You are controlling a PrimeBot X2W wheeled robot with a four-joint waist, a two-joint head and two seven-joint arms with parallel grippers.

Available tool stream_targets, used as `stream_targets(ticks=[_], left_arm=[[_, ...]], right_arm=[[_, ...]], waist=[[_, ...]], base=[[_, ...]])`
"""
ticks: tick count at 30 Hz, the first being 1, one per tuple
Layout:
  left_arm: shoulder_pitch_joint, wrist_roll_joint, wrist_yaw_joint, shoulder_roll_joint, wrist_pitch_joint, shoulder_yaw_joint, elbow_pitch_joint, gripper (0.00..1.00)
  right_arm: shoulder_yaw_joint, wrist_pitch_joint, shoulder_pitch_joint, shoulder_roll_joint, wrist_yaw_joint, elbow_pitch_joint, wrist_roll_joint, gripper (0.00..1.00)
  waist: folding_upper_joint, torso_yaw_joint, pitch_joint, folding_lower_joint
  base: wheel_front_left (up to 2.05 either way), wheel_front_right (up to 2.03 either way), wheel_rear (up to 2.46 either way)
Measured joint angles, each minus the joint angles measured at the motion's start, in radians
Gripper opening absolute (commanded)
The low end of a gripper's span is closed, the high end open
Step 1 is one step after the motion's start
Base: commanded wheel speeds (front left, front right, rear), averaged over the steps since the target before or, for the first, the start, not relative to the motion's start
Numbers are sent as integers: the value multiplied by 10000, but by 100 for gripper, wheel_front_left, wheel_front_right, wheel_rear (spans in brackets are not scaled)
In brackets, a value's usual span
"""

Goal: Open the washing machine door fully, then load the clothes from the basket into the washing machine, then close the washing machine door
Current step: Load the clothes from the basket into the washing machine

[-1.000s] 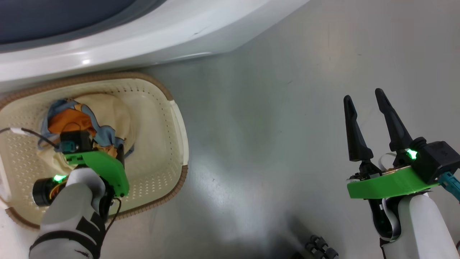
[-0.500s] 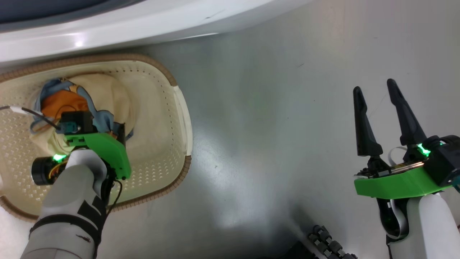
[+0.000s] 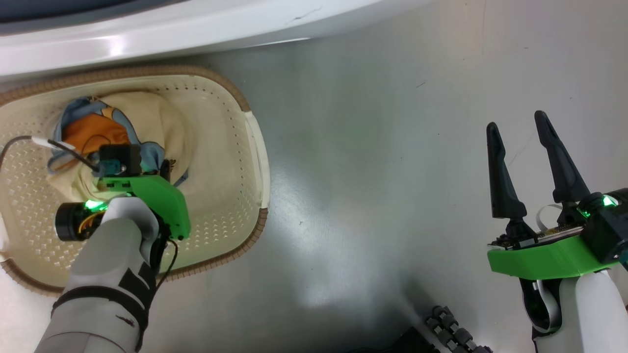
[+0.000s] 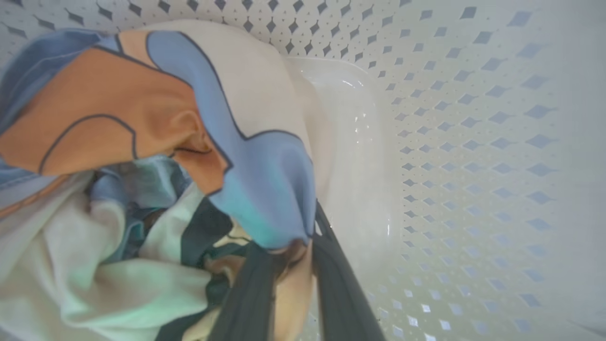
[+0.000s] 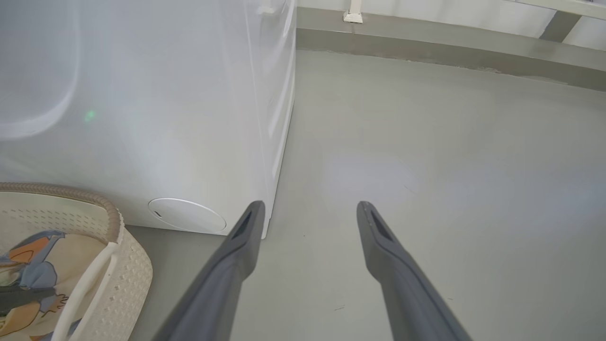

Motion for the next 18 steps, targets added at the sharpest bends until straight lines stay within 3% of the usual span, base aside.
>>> stream_targets(ticks=[1,2,3,10,18], left_arm=[[0,0,-2,-13,-8,-29,0,19],[0,0,-8,-21,-12,-61,0,6],[0,0,-15,-29,-52,-94,0,0],[44,-128,-35,-138,-192,-132,4,0],[1094,-600,-378,-184,-525,31,-430,0]], right_arm=[[-2,0,28,0,0,-25,-13,100],[-6,0,82,0,0,-54,-36,100],[-19,0,146,0,0,-59,-67,100],[-102,0,309,0,0,-38,-159,100],[113,0,312,-2,0,510,-136,100]], waist=[[1,0,-11,0],[0,2,-18,0],[0,11,-27,0],[0,215,-293,0],[0,530,-1214,0]], base=[[0,0,0],[0,0,0],[0,0,0],[0,0,0],[0,0,0]])
